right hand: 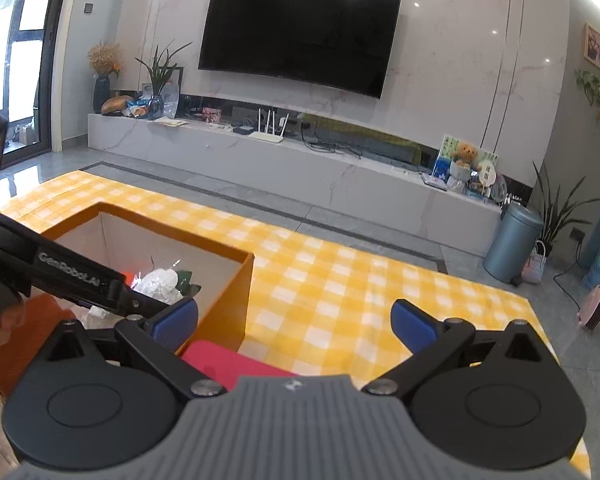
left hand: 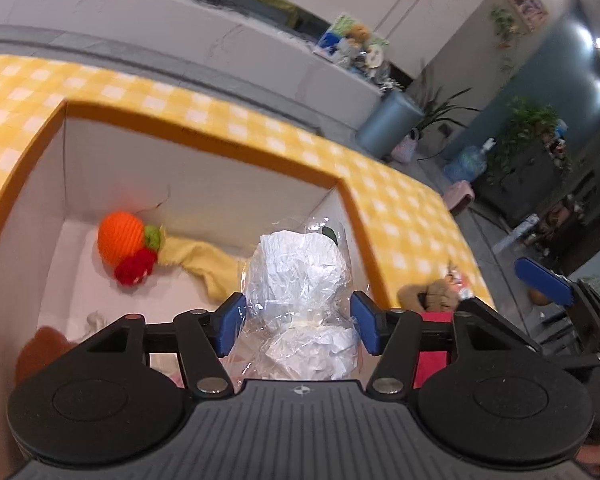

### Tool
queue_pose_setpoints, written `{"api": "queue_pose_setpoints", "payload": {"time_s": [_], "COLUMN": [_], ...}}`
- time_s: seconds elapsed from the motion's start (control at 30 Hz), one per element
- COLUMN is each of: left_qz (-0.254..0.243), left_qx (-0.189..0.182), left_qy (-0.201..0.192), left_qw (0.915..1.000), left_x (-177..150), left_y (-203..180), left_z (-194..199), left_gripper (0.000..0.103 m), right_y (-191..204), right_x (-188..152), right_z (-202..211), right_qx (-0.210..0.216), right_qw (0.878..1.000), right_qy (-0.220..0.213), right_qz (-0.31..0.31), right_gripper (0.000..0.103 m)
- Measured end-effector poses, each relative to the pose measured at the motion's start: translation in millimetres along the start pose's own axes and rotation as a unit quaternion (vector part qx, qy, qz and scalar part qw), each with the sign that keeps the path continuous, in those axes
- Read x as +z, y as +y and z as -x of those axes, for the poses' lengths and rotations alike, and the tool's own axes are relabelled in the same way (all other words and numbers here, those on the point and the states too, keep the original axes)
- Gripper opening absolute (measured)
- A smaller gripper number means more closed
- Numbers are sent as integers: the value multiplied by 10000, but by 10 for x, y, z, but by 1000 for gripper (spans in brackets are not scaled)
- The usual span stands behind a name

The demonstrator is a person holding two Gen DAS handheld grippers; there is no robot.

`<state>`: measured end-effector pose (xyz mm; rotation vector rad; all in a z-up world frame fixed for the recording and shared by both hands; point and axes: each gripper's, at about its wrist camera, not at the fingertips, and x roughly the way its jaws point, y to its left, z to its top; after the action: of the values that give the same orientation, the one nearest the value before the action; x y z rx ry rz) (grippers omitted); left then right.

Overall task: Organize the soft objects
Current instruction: 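Open the right tool to drop the yellow cloth while the left releases the wrapped item into the box, then move both tools back to the brown plush bear and yellow snack packet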

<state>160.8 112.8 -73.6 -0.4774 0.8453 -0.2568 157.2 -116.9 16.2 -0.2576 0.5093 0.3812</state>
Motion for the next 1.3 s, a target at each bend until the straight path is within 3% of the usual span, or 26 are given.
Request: {"api": "queue_pose_setpoints", "payload": {"time_s": [0.07,0.17,0.33,0.47,0.6,0.77,0.93,1.17,1.3], "left_qz": [-35,-247,-504,-869,-1281,-1408,-1699,-1686,-1871], "left_qx": [249,831,1393,1999,2301,2388,2283,2113,2029], "left_qy": [-40,-322,-736,-1041,-1211,-1154,-1237,-1302,-1111], "left_qw": [9997,9957,9862,9704,9571,9538,9506,9539,9547], "left_x": [-16,-50,-81,-120,-165,-190,-258,-303,-294], "left_y": [-15,-77,-147,-244,-370,-511,-679,-847,-1003], "left_z": [10,89,254,364,456,522,612,686,644], "left_gripper": [89,91,91,91,91,91,91,91,91], "right_y": [0,9,56,82,69,24,18,-210,-444], "right_x": [-17,-37,-74,-83,-66,-47,-58,-16,-31], "right_z": [-1,5,19,19,55,142,279,547,648], "right_qx": [-27,-37,-41,-82,-115,-191,-387,-639,-801], "right_qw": [10000,10000,9998,9996,9995,9995,9967,9943,9946], "right_qy": [21,26,-8,-3,-40,-112,-317,-592,-519], "right_qz": [33,80,180,272,284,222,633,617,410], "right_gripper": [101,101,101,101,101,101,101,101,101]}}
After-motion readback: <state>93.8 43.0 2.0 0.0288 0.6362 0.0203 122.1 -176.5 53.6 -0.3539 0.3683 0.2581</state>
